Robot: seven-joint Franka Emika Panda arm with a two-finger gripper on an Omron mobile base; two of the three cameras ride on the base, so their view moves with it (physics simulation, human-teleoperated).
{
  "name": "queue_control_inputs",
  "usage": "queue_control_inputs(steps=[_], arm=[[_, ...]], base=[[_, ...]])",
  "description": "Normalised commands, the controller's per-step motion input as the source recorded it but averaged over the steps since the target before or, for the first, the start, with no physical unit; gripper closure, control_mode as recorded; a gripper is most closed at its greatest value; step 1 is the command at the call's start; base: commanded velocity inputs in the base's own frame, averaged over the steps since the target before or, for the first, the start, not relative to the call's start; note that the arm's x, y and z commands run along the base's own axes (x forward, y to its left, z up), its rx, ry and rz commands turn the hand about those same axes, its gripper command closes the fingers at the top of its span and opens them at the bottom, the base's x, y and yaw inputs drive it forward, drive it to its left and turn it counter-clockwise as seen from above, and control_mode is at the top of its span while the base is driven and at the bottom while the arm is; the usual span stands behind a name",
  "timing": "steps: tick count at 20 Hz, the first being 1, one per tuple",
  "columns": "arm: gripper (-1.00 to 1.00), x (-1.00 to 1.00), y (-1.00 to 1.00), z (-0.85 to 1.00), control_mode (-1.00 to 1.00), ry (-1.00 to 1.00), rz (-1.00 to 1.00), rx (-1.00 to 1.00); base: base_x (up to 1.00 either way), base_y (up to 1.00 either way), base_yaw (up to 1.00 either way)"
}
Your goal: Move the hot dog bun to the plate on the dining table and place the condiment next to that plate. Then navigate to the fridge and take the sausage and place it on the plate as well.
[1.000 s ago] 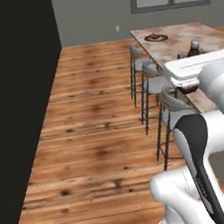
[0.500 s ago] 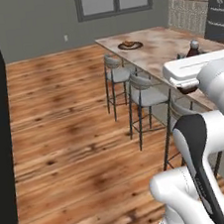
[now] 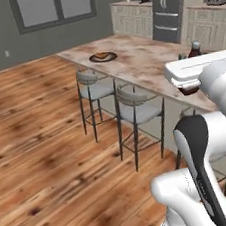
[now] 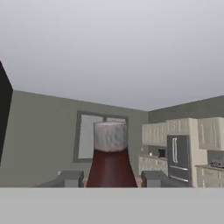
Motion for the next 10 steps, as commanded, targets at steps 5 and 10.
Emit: queue_control_inputs(steps=[5, 10], arm=[[1.0, 0.0, 0.0, 0.0, 1.0, 0.0, 0.0, 0.0], [1.0, 0.0, 0.0, 0.0, 1.0, 0.0, 0.0, 0.0]], base=[[1.0, 0.81, -0.49], [1.0, 0.84, -0.49]])
